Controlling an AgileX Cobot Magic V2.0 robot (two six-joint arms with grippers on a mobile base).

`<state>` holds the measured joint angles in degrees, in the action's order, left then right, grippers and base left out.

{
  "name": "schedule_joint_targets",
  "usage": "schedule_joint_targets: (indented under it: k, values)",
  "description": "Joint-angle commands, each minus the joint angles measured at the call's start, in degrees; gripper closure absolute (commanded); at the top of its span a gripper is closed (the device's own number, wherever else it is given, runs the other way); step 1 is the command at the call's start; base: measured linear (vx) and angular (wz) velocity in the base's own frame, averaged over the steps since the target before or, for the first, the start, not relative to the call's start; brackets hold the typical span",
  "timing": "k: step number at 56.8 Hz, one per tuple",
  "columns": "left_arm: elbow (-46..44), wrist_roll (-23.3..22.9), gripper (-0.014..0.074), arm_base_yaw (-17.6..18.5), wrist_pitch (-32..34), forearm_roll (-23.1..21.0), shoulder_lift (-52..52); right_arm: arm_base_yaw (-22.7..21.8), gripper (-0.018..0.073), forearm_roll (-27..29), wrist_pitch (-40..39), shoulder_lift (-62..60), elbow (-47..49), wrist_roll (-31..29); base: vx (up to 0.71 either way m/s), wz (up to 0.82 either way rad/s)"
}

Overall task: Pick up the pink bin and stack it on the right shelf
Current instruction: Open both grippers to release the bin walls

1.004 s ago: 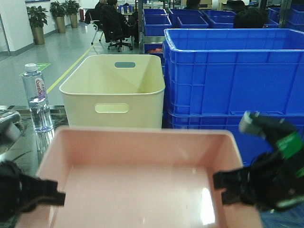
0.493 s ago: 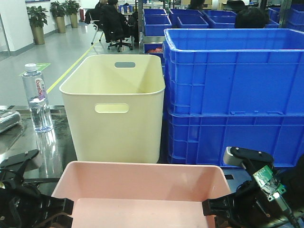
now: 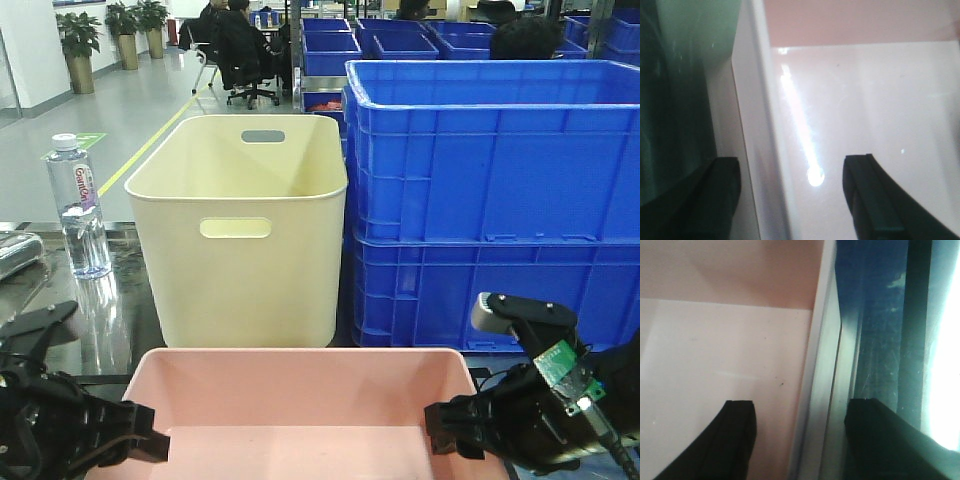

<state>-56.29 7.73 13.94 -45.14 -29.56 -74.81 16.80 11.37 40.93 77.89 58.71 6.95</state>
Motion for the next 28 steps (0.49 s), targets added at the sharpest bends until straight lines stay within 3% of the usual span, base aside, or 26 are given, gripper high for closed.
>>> schedule_joint_targets:
  k: [1,15,28]
  values:
    - [-1.8,1.1,0.0029,0.0,5.2,-0.9,5.2,-0.3,0.0071,-2.2,-6.3,-5.0,1.7,-0.7,0.0,0.0]
    - [-1.8,1.4,0.012,0.0,14.5,4.8,19.8,-0.3,0.018,-3.5,-14.5,-20.0,1.6,-0.6,0.0,0.0]
    - [-1.8,1.4,0.0374,0.0,21.5,8.4,29.4,-0.3,0.0484,-4.4,-14.7,-27.9,1.6,-1.9,0.0,0.0]
